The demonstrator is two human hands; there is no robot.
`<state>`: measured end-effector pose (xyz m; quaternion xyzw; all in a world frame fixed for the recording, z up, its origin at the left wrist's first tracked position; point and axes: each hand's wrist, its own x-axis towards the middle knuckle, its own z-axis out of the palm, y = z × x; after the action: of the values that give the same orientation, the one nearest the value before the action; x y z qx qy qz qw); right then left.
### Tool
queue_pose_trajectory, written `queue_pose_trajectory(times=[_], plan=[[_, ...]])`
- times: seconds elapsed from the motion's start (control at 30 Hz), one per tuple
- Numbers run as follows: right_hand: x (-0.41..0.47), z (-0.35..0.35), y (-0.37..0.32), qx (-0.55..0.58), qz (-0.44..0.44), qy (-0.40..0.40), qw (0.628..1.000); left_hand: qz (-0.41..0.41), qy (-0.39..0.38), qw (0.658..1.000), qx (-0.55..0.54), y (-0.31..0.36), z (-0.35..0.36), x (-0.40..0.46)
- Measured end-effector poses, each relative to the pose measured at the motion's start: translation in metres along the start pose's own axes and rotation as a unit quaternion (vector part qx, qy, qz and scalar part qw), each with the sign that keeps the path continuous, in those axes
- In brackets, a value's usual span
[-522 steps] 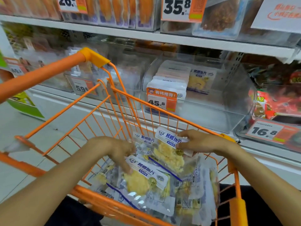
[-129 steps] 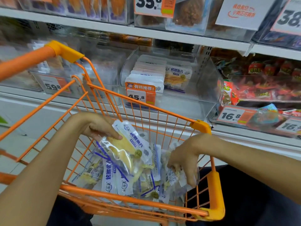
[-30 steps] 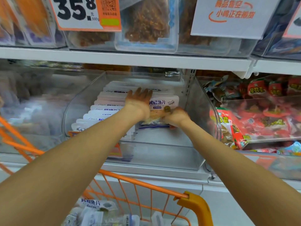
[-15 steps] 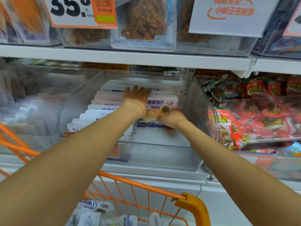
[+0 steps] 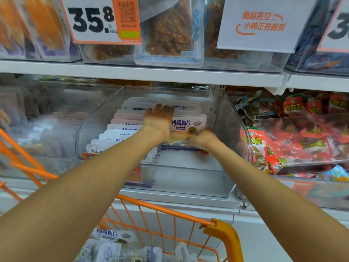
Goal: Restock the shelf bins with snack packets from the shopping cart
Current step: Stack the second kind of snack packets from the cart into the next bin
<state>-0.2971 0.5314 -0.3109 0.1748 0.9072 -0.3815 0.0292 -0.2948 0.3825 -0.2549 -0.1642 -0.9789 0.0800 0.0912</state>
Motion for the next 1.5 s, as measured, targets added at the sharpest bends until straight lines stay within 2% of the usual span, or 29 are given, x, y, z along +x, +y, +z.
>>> queue_pose_trajectory(times=[0.2,0.37,0.47,0.57,0.63,0.73,0.83,0.9,0.97,1.07,1.23,1.3,1.4,1.5], plan=[[-0.016,-0.011,-0.004,-0.008,-0.005,-0.031,0.999,-0.010,0.031,0.999,-0.039,-0.006,-0.007,-0.016],[-0.051,-0.024,-0.008,0.023,-0.011,0.013,1.000,-0.015,0.082,0.992,-0.095,-0.003,-0.028,-0.047],[-0.103,-0.036,-0.012,0.017,-0.085,0.081,0.993,-0.039,0.123,0.979,-0.157,-0.002,-0.038,-0.070],[-0.159,-0.041,-0.012,0.091,-0.221,0.174,0.955,-0.068,0.198,0.948,-0.240,-0.002,-0.043,-0.097],[-0.192,-0.037,-0.008,0.115,-0.314,0.146,0.931,-0.079,0.241,0.922,-0.292,-0.001,-0.047,-0.118],[-0.219,-0.020,0.003,0.005,-0.405,-0.024,0.914,-0.101,0.249,0.908,-0.322,-0.003,-0.050,-0.148],[-0.228,-0.008,0.020,-0.210,-0.348,-0.241,0.882,-0.116,0.193,0.924,-0.308,-0.009,-0.046,-0.181],[-0.230,-0.003,0.031,-0.363,-0.291,-0.283,0.839,-0.109,0.132,0.950,-0.263,-0.016,-0.037,-0.201],[-0.232,-0.002,0.037,-0.441,-0.278,-0.272,0.809,-0.100,0.035,0.969,-0.225,-0.024,-0.026,-0.216],[-0.240,-0.003,0.040,-0.468,-0.269,-0.277,0.795,-0.086,-0.131,0.974,-0.166,-0.034,-0.009,-0.230],[-0.252,-0.018,0.056,-0.481,-0.236,-0.293,0.792,-0.044,-0.357,0.914,-0.185,-0.026,0.009,-0.232],[-0.256,-0.028,0.064,-0.479,-0.221,-0.296,0.796,-0.027,-0.400,0.893,-0.203,-0.015,0.016,-0.229],[-0.261,-0.044,0.075,-0.464,-0.194,-0.295,0.813,-0.017,-0.417,0.881,-0.221,0.002,0.025,-0.229],[-0.264,-0.049,0.086,-0.448,-0.187,-0.260,0.834,-0.004,-0.436,0.867,-0.243,0.017,0.029,-0.226]])
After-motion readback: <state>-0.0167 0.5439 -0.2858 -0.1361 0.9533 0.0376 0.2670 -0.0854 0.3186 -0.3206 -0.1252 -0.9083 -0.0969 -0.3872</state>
